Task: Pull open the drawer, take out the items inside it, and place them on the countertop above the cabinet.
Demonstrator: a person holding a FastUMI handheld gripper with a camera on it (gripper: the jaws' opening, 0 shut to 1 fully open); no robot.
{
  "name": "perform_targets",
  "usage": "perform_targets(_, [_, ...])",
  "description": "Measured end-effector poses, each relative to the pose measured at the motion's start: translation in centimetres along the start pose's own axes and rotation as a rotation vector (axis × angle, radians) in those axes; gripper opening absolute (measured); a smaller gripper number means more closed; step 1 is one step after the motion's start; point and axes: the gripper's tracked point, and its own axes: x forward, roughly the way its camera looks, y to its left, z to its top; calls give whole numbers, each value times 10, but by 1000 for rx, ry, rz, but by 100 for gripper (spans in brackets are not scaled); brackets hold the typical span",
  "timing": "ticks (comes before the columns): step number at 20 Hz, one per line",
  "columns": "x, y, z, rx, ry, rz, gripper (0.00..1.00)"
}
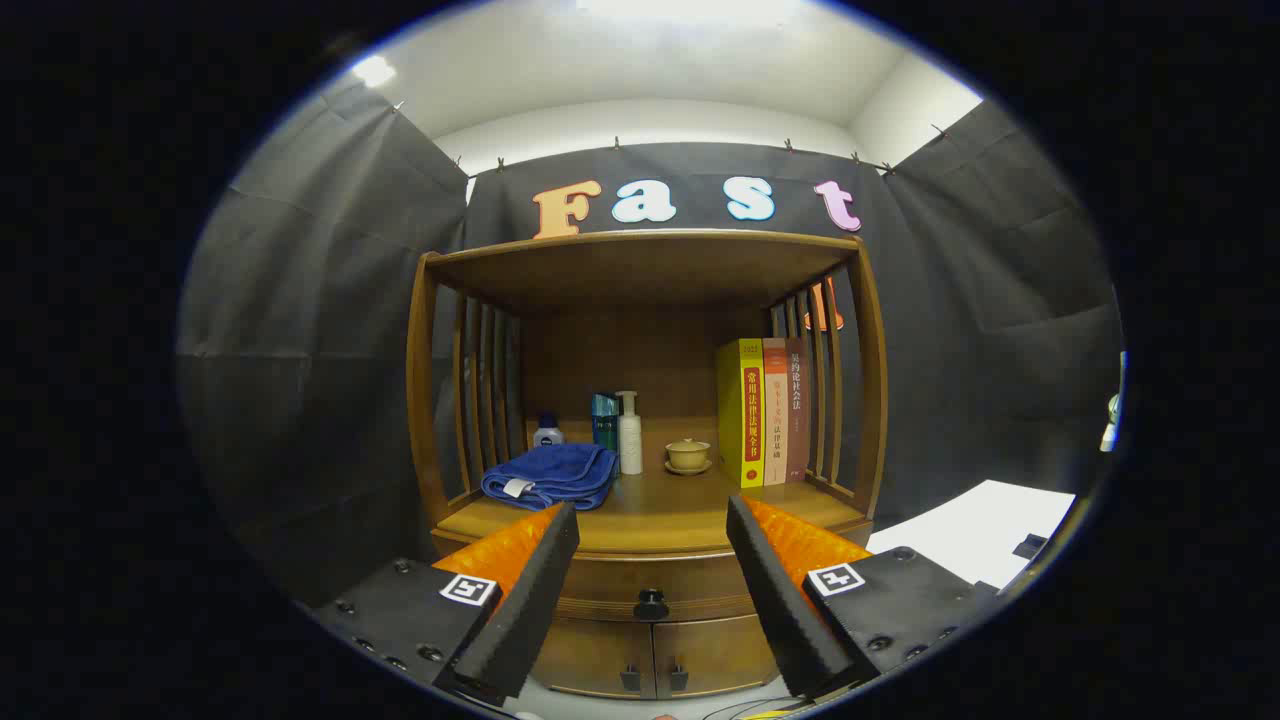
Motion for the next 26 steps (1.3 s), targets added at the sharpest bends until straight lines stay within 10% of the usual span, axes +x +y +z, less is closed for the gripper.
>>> perform_targets(18, [5, -1, 0, -6, 6, -11, 97])
perform_targets(26, [44, -11, -81, -10, 125, -33, 97])
